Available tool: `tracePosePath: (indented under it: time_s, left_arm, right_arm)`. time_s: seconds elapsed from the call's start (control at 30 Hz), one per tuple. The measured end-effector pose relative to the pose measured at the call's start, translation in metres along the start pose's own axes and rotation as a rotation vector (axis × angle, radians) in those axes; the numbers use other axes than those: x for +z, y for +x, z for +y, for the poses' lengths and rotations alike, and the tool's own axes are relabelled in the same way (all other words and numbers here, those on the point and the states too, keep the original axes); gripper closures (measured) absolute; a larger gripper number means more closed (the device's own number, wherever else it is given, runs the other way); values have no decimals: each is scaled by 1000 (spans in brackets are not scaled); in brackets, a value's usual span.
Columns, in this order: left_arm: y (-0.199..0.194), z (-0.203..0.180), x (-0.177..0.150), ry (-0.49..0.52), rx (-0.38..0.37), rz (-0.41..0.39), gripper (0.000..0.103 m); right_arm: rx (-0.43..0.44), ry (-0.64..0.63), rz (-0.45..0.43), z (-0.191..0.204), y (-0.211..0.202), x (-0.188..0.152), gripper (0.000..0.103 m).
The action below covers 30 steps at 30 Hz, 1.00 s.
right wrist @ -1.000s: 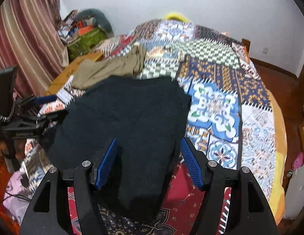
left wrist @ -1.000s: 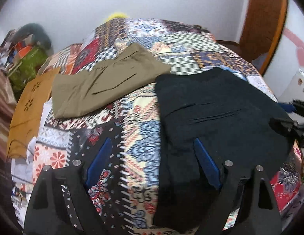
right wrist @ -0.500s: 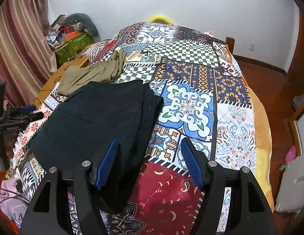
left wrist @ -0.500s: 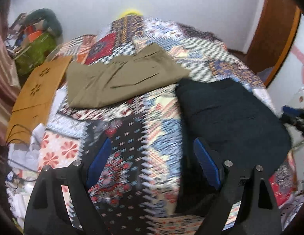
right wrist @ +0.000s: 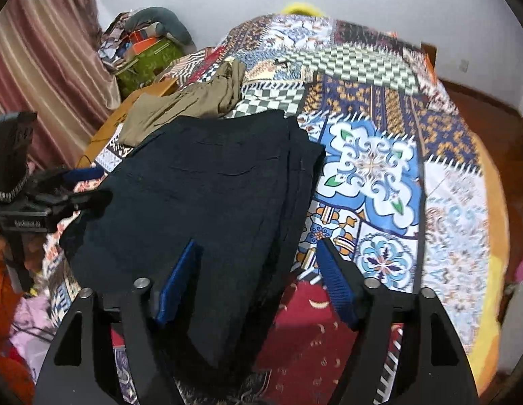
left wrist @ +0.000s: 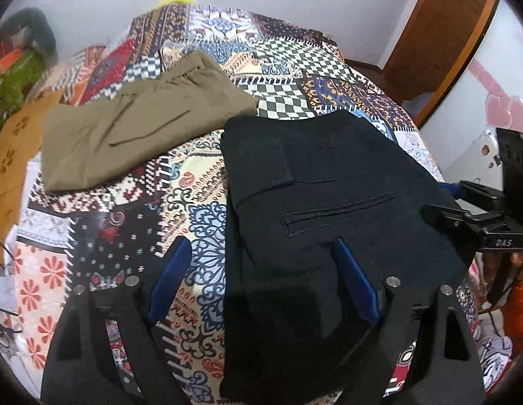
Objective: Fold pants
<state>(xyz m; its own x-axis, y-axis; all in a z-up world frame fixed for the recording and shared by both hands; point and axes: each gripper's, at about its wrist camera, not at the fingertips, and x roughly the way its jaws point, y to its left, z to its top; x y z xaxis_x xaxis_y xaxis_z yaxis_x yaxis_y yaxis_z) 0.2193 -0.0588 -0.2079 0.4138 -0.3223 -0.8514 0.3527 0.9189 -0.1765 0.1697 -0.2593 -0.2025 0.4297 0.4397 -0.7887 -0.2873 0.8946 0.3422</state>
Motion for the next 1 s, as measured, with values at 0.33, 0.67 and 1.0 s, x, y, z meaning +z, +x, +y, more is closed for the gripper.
tracePosePath:
  time_s: [0.33, 0.67, 1.0]
  left_arm:
    - [33, 19, 11, -108, -135, 107, 8]
    - [28, 13, 1, -99, -191, 135, 8]
    - [50, 4, 25, -69, -218, 170, 8]
  right_arm:
    - [77, 78, 58, -15, 23, 8, 23]
    - [183, 130, 131, -19, 16, -10, 18]
    - [193, 76, 125, -9, 35, 6, 4]
